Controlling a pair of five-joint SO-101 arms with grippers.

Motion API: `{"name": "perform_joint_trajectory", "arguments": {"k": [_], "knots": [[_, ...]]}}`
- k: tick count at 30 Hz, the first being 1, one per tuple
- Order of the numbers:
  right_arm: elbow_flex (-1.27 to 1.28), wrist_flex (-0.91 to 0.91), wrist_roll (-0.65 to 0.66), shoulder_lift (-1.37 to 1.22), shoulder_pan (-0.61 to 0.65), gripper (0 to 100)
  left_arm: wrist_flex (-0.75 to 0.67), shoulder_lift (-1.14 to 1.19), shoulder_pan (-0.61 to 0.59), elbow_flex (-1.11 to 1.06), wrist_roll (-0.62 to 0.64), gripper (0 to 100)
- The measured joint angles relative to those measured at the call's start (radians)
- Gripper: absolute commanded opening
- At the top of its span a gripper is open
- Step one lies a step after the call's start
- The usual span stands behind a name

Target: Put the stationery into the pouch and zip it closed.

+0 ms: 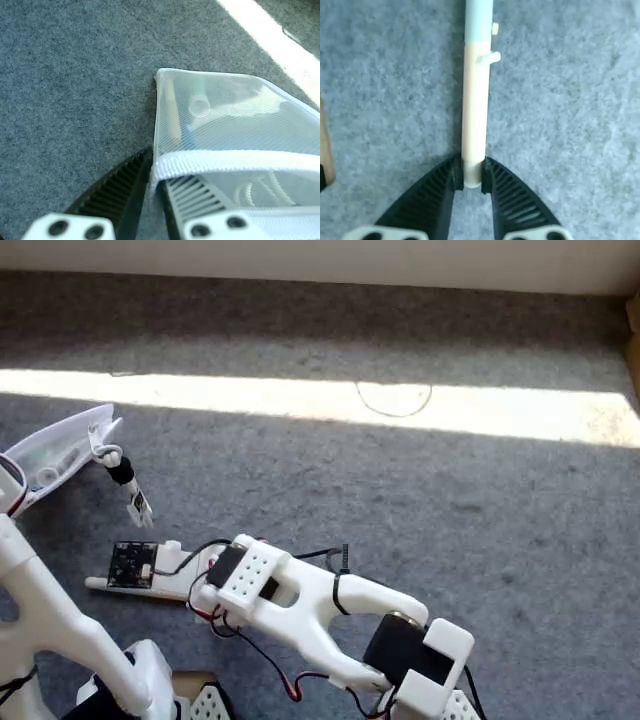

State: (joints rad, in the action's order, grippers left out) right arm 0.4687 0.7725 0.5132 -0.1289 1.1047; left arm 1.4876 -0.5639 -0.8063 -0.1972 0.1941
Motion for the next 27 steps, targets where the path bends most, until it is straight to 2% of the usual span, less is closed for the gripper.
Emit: {"name": "perform_joint_trajectory", "arguments": {"k": [12,19,22,27], "knots": [[0.002,0.308,0.0,0.245,-0.212,0.5,0.0,0.0,0.011,0.0,0.0,1],[0.02,0.519,0.0,0.328,-0.382,0.5,0.0,0.0,0.189,0.0,-0.002,1],[0.1,0.54,0.002,0.408,-0.457,0.5,0.0,0.0,0.275,0.0,-0.002,1],[0.305,0.52,0.095,0.611,-0.58,0.5,0.0,0.0,0.425,0.031,0.041,1]]}}
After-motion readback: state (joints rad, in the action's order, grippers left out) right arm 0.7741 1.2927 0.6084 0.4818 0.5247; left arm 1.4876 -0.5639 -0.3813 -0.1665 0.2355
